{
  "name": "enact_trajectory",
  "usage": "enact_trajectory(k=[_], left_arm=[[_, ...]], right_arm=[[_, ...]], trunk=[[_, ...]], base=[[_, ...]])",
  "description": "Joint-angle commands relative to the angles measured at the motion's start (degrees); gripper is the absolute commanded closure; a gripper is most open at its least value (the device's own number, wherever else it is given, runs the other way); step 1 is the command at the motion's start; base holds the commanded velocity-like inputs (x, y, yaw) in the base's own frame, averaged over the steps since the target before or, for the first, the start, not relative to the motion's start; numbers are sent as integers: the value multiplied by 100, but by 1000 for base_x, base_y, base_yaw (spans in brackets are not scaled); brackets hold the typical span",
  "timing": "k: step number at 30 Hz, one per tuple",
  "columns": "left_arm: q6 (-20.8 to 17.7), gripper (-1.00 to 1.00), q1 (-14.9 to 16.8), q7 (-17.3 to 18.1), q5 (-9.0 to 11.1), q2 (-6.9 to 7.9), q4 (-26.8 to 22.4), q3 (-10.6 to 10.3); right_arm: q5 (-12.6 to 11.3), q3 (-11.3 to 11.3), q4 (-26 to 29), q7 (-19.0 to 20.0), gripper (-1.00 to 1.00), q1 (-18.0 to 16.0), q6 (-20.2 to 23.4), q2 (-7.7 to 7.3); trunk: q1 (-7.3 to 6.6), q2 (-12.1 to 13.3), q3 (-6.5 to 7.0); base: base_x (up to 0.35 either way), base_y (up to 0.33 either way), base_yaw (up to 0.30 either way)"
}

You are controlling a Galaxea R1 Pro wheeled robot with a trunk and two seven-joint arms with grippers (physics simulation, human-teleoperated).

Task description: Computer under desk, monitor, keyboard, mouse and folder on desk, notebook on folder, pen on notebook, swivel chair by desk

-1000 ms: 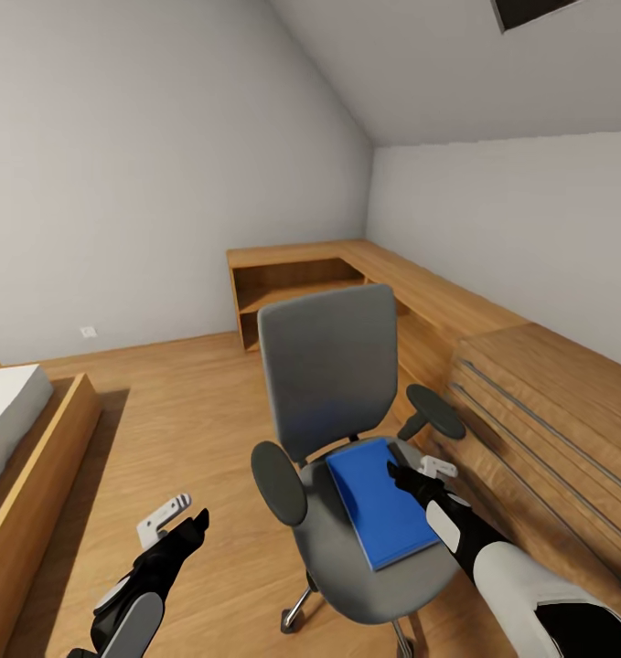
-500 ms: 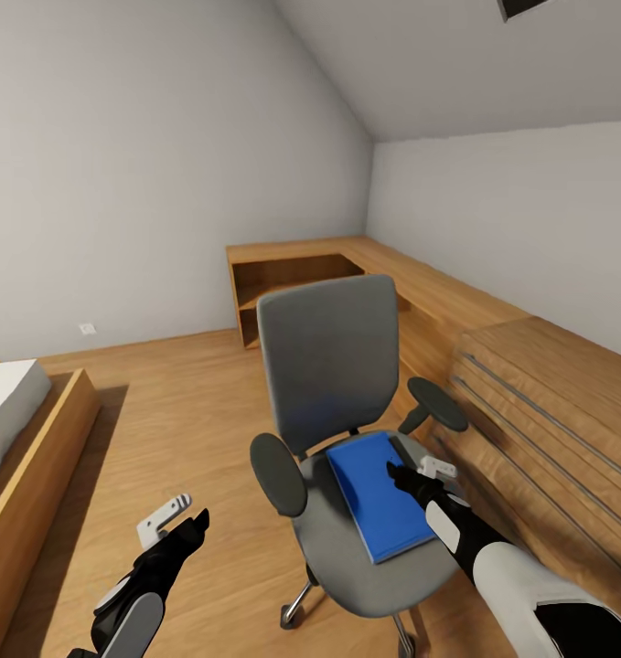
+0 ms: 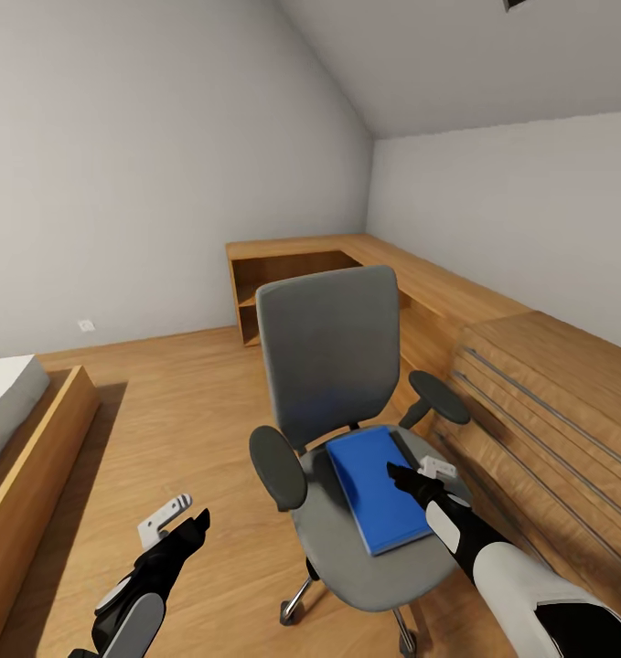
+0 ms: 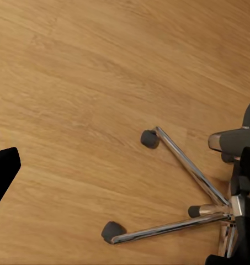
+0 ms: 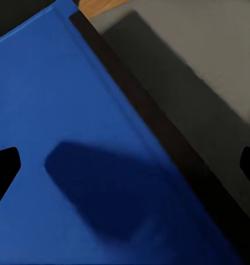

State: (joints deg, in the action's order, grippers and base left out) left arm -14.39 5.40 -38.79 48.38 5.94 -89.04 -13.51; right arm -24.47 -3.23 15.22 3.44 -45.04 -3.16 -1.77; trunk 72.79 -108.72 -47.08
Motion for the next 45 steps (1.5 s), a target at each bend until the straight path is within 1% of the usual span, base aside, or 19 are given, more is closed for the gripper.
enact_trajectory(k=[1,22,32,45], left_arm=[[-13,-100,6,-41,24,5,-8,-10],[-45,-100,6,-24,39,18,8,-20],[-47,-100,5,-24,40,21,9,-20],[-34,-100,6,-24,33,13,9,-20]], right_arm=[[-59,-32,-9,17,-100,-5,-27,-5],[-58,-34,-10,15,-100,-5,-27,-8],[-58,-36,-10,8,-100,-5,-27,-8],[-58,-33,-10,8,-100,-5,-27,-8]], trunk=[[-1,-2,-5],[-1,-2,-5],[-1,-2,-5],[-1,-2,-5]], base=[[0,0,0],[-1,0,0],[-180,0,0],[-14,0,0]])
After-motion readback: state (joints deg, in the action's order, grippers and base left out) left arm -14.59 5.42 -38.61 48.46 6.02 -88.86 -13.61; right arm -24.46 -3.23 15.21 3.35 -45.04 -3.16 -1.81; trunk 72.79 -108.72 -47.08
